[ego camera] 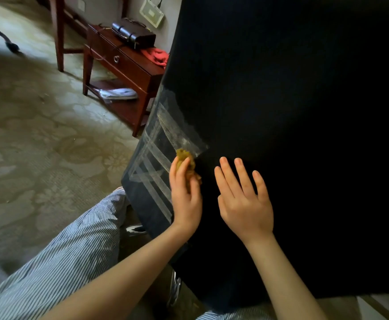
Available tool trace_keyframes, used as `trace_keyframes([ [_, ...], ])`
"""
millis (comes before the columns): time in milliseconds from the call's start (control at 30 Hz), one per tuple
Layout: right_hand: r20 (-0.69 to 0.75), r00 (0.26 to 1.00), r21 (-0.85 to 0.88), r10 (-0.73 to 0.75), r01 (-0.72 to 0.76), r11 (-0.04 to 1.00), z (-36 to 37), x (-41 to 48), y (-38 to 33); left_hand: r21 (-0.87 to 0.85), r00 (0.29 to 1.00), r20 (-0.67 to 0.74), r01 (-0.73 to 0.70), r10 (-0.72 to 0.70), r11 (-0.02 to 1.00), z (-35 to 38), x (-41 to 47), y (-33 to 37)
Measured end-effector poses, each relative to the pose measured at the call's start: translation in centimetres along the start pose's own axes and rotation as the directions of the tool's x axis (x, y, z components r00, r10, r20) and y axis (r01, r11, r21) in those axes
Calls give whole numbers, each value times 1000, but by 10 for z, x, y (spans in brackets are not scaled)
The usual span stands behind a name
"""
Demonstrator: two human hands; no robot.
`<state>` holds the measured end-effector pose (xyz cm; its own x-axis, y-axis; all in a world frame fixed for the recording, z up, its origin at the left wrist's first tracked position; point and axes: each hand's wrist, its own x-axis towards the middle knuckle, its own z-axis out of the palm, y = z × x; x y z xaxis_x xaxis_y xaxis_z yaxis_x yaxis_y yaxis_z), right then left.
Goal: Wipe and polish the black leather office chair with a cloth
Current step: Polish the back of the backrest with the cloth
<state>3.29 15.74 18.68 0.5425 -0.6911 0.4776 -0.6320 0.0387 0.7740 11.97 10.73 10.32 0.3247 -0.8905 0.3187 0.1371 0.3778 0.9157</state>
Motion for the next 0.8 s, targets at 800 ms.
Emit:
trace_keyframes([
  [800, -138, 989, 54, 62, -55, 997, 0, 39, -2, 70, 974, -17, -223, 224, 972, 2, 17, -24],
])
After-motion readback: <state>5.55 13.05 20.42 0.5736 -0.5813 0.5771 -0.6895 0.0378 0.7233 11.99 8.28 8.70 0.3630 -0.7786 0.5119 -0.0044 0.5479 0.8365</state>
